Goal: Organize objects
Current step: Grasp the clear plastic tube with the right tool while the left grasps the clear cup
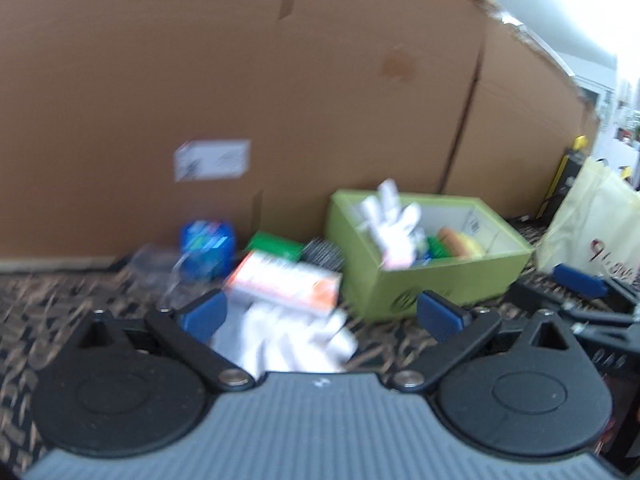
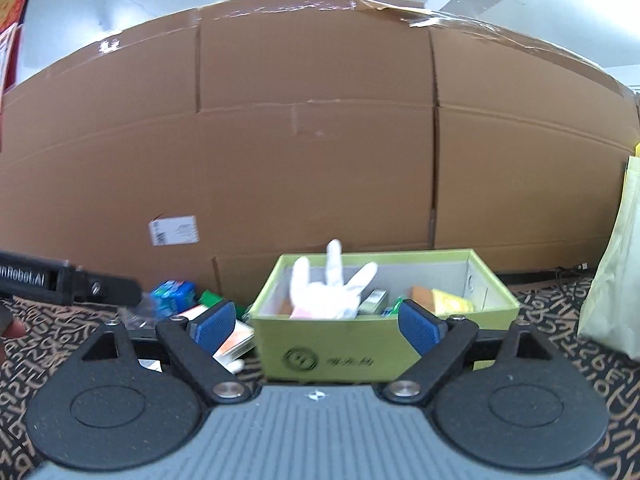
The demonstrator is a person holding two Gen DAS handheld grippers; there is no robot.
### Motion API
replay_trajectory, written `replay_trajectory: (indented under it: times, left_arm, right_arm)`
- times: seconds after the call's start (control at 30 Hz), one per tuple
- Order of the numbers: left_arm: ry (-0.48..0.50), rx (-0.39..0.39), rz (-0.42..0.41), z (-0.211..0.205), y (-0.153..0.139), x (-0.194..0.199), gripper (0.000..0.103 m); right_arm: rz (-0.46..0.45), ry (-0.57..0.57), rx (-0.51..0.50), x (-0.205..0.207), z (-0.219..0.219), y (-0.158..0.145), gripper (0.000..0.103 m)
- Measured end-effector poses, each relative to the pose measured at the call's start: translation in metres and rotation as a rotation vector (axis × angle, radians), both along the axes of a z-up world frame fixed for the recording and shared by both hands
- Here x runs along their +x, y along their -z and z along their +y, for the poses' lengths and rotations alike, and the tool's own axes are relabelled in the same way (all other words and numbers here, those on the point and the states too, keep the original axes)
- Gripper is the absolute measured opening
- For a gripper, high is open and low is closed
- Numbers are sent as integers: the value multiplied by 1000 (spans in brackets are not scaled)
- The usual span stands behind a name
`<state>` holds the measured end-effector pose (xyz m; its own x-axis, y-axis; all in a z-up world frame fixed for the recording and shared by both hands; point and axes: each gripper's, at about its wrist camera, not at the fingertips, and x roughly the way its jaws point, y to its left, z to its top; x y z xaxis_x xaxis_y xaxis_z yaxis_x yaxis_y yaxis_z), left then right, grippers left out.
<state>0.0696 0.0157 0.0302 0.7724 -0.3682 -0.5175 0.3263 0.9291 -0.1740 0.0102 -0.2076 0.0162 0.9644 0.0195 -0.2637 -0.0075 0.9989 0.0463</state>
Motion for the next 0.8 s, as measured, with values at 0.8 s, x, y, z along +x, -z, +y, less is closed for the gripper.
replay_trajectory:
  times: [0.8]
  left_arm:
    - [-264,-17,76,85,59,100,95]
  right_arm:
    - [241,-208,13,60,127,58,80]
